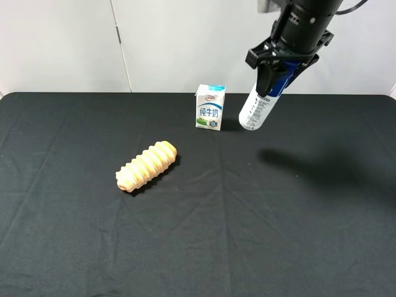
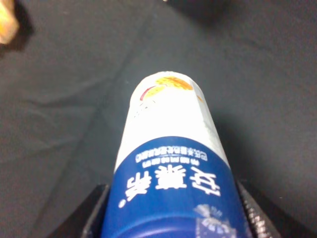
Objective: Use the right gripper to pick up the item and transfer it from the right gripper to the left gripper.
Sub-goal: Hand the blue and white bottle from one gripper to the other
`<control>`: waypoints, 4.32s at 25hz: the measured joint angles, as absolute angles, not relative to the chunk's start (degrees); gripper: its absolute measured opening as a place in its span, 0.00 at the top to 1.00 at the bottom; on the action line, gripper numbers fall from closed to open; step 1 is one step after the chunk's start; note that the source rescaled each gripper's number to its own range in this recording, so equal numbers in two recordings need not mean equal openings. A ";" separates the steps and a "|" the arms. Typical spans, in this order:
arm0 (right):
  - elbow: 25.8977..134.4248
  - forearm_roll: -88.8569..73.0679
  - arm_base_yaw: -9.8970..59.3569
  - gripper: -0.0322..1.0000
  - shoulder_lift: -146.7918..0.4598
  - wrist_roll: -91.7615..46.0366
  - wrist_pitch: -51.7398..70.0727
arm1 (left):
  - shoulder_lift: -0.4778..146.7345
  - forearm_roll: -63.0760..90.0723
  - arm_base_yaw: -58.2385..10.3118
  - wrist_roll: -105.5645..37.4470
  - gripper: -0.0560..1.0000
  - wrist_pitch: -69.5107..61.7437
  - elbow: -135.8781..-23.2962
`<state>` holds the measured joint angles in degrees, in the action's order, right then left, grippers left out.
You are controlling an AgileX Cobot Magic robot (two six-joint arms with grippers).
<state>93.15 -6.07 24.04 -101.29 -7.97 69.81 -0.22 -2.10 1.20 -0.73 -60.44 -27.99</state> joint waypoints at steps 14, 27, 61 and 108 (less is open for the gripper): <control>91.25 -10.91 24.78 0.95 -95.87 -7.97 70.12 | -0.22 -2.10 1.20 -0.73 0.17 -60.44 -27.99; 86.51 -11.26 37.25 0.95 -91.83 -8.44 70.59 | -0.22 -2.10 1.20 -0.73 0.17 -60.44 -27.99; 86.44 -25.76 37.72 0.95 -91.83 -30.33 70.59 | 10.54 5.48 1.20 -16.48 0.19 -60.98 -36.03; 86.44 -39.74 30.73 0.95 -91.83 -33.50 70.49 | 66.01 2.24 -44.31 -24.40 0.19 -30.46 -48.10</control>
